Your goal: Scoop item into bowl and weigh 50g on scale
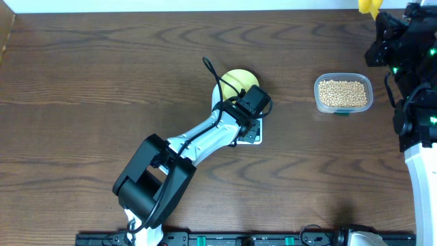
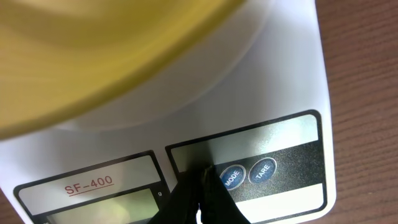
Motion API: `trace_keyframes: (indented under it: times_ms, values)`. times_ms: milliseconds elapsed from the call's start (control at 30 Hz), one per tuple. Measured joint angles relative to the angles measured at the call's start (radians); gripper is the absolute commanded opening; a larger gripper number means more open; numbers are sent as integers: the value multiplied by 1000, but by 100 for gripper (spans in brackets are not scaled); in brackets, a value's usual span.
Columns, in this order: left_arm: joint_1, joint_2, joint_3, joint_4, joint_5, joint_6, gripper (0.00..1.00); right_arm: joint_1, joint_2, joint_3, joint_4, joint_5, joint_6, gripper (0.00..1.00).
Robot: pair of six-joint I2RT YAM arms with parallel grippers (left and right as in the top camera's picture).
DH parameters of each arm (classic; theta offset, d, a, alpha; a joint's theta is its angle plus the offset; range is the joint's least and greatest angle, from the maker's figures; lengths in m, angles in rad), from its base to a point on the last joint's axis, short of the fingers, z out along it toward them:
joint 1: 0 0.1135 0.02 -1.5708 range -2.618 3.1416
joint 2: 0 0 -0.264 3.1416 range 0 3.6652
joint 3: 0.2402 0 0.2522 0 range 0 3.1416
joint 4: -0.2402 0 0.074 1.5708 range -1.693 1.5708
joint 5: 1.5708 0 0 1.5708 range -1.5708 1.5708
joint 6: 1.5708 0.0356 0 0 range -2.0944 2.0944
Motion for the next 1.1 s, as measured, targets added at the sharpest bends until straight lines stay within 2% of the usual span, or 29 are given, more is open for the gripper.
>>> trace_keyframes:
  times_ms: [567,633,700,733,767,800,933,1000,1100]
  values:
    - [6,-58,-32,-24,3,0,9,0,0,0,0,0,0,1]
    - [13,-103,-35,-28,0,-1,17,0,0,0,0,0,0,1]
    - [17,-185,-35,-25,0,-1,31,0,0,0,0,0,0,1]
    - [17,-232,-35,-23,0,-3,41,0,0,0,0,0,0,1]
    - [17,-283,-35,-22,-2,-3,56,0,0,0,0,0,0,1]
    - [17,-345,-34,-21,-3,-2,64,0,0,0,0,0,0,1]
    - [24,-544,-34,-20,-3,-3,69,0,0,0,0,0,0,1]
    - [47,-637,-33,-32,-5,1,96,0,0,0,0,0,-8,1]
    - [97,-729,-33,-93,-26,-3,96,0,0,0,0,0,-30,1]
